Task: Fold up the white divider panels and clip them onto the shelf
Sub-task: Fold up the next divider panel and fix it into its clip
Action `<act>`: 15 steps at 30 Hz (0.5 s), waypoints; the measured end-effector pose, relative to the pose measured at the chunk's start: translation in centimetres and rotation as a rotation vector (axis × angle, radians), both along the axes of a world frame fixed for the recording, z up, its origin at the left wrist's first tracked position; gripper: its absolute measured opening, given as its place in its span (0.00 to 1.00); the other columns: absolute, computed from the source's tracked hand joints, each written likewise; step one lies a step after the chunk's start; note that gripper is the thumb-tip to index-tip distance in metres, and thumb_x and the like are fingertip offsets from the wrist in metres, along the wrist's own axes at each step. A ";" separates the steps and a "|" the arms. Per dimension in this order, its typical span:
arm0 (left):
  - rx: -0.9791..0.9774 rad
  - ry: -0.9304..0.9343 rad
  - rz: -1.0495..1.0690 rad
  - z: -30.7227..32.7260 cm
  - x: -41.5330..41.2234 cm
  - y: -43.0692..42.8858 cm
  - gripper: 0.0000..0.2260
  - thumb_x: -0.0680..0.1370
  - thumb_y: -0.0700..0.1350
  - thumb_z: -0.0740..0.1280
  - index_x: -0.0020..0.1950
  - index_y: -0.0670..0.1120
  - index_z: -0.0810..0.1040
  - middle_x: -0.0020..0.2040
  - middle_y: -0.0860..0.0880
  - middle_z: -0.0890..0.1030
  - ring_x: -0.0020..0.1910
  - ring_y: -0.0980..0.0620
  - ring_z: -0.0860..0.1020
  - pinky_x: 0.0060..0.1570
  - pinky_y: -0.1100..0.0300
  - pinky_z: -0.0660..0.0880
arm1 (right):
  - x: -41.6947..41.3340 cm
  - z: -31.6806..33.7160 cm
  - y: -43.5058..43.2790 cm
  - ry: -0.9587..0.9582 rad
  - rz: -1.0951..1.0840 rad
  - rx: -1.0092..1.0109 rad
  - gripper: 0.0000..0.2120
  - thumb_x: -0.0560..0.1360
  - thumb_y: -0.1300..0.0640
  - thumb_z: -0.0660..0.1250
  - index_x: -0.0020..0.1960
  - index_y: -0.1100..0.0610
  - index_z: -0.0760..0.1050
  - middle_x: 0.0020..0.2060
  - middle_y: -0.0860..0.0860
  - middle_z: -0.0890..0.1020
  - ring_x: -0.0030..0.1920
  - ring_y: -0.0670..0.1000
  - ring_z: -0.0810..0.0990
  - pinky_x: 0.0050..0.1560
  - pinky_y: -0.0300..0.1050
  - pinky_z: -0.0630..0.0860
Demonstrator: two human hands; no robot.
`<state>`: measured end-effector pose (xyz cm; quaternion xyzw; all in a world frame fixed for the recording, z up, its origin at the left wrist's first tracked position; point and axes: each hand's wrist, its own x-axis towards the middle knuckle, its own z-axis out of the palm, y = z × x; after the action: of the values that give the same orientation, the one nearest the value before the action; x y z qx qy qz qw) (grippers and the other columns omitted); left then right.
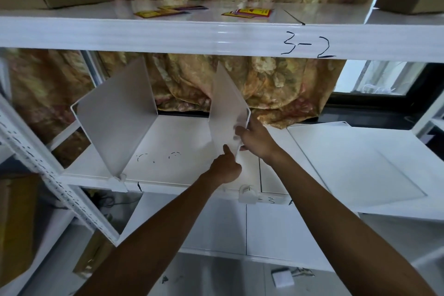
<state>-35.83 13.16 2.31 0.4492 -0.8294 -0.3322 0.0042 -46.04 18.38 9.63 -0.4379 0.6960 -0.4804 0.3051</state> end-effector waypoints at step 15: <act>0.311 0.284 -0.064 4.1 -1.8 1.9 0.31 0.76 0.37 0.56 0.78 0.52 0.54 0.76 0.51 0.62 0.66 0.43 0.71 0.45 0.52 0.83 | -1.0 3.1 1.0 0.044 0.043 0.325 0.13 0.74 0.64 0.61 0.56 0.68 0.75 0.45 0.59 0.78 0.44 0.56 0.80 0.42 0.51 0.85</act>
<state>-37.60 15.10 6.40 0.3663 -0.7730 -0.5163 0.0410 -47.08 19.34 12.69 -0.4081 0.7616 -0.3452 0.3664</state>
